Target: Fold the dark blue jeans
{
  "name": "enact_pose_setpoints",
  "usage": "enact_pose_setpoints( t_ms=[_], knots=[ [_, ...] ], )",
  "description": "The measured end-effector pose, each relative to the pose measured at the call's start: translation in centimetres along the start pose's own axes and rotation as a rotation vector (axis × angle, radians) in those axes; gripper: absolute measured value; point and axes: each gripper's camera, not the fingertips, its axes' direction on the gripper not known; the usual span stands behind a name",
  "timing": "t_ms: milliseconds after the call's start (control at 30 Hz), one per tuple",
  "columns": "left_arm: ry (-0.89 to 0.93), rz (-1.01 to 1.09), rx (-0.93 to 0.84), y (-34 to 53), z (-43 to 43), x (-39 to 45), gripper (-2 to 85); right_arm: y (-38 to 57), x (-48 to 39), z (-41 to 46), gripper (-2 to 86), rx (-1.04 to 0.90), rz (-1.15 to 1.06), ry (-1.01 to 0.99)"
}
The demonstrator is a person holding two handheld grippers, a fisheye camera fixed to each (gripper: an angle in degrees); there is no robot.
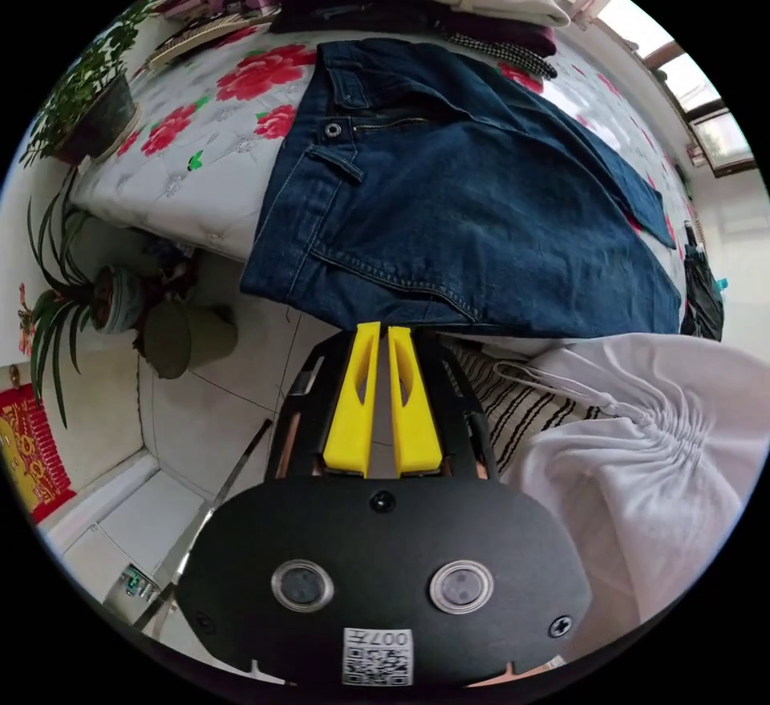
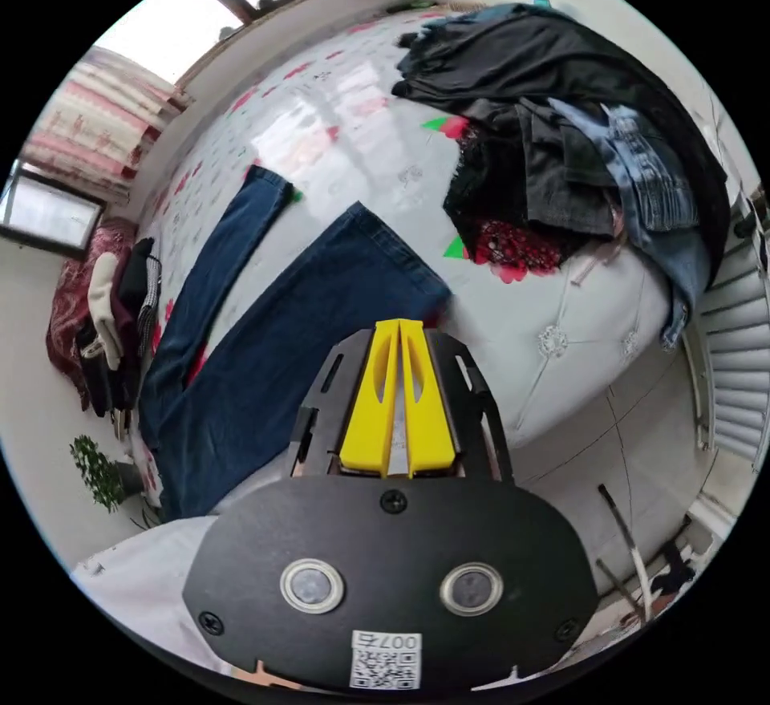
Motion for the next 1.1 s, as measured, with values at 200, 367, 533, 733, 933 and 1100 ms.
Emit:
enact_pose_setpoints(
  t_ms=[200,367,533,733,933,1100],
  knots=[
    [-0.033,0.147,-0.061,-0.3,-1.0,-2.1,-0.9,2.0,-11.5,3.3,-0.2,-0.083,-0.373,-0.123],
    [-0.022,0.115,0.083,-3.9,-1.5,-2.8,-0.9,5.5,-23.1,8.9,-0.3,-0.229,-0.678,-0.146],
    [-0.008,0.214,0.052,-11.3,4.3,1.8,-0.9,7.3,-29.1,14.3,-0.1,-0.473,-0.807,-0.119],
    [-0.096,0.313,0.057,-20.8,7.3,3.9,0.4,1.6,-33.6,11.6,1.0,-0.317,-0.903,-0.070],
    [-0.254,0.377,0.004,-32.9,11.1,3.9,4.7,-8.0,-39.5,11.8,4.7,-0.245,-1.031,0.069],
    [-0.382,0.473,-0.074,-40.8,15.8,5.5,6.1,-13.9,-44.4,16.5,7.0,-0.332,-1.125,0.153]
  ],
)
